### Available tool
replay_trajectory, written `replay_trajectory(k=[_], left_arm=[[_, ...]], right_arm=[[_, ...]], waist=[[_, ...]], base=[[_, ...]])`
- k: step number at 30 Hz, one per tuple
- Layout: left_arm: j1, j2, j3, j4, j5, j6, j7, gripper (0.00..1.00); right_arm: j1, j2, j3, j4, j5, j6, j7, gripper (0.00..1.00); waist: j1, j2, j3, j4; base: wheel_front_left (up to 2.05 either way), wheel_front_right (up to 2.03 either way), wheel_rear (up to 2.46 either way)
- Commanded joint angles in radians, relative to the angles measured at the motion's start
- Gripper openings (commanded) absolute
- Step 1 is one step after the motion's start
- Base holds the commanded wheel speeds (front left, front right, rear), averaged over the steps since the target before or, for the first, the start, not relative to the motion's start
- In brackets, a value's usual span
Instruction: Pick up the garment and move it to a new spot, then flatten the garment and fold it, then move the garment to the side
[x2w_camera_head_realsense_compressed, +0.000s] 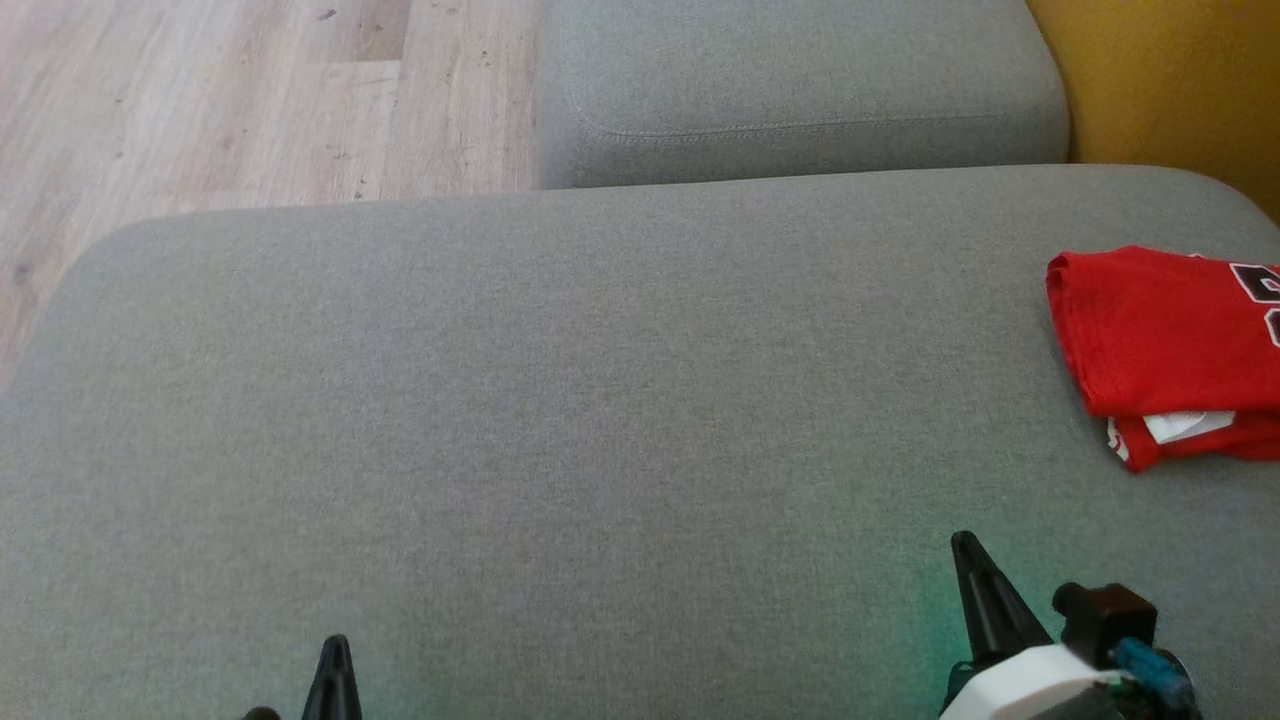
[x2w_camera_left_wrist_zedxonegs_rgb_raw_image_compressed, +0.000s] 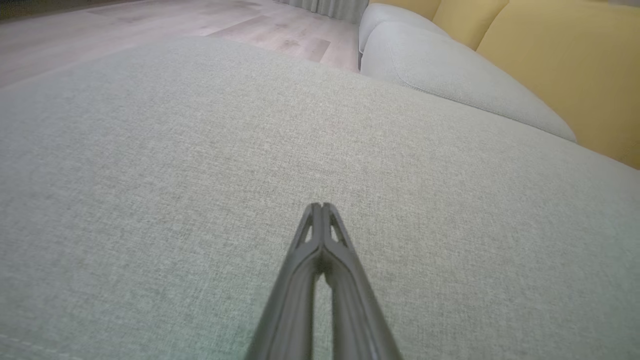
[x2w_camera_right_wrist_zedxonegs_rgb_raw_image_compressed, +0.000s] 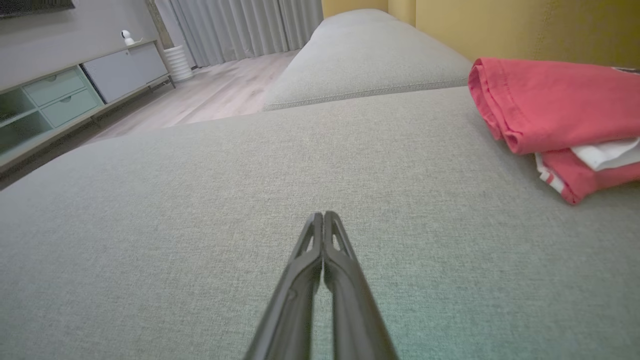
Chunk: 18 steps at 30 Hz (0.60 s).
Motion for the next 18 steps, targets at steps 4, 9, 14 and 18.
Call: replay_trajectory(k=[4,9,14,18], left_arm=[[-0.036,0.000,0.021,-0.029,-0.047,-0.011,0.013,0.00],[-0.047,-0.003,0.033,-0.031,-0.094,-0.020,0.025,0.00],[-0.057,-0.006,0.045,-0.033,-0.141,-0.029,0.037,0.00],[-0.066,-0.008,0.055,-0.035,-0.179,-0.036,0.047,0.00]], right_arm=[[-0.044,-0.006,-0.007,-0.038,0.065,0.000,0.010,0.00],[-0.051,-0.008,-0.012,-0.041,0.128,0.000,0.019,0.00],[-0.057,-0.011,-0.017,-0.044,0.190,0.000,0.028,0.00],[-0.062,-0.013,-0.021,-0.047,0.240,0.001,0.035,0.00]], waist=[[0.0000,0.0000,0.001,-0.001],[0.0000,0.0000,0.003,-0.001],[0.0000,0.0000,0.005,-0.002],[0.0000,0.0000,0.006,-0.003]], base=[[0.00,0.00,0.00],[0.00,0.00,0.00],[0.00,0.00,0.00],[0.00,0.00,0.00]])
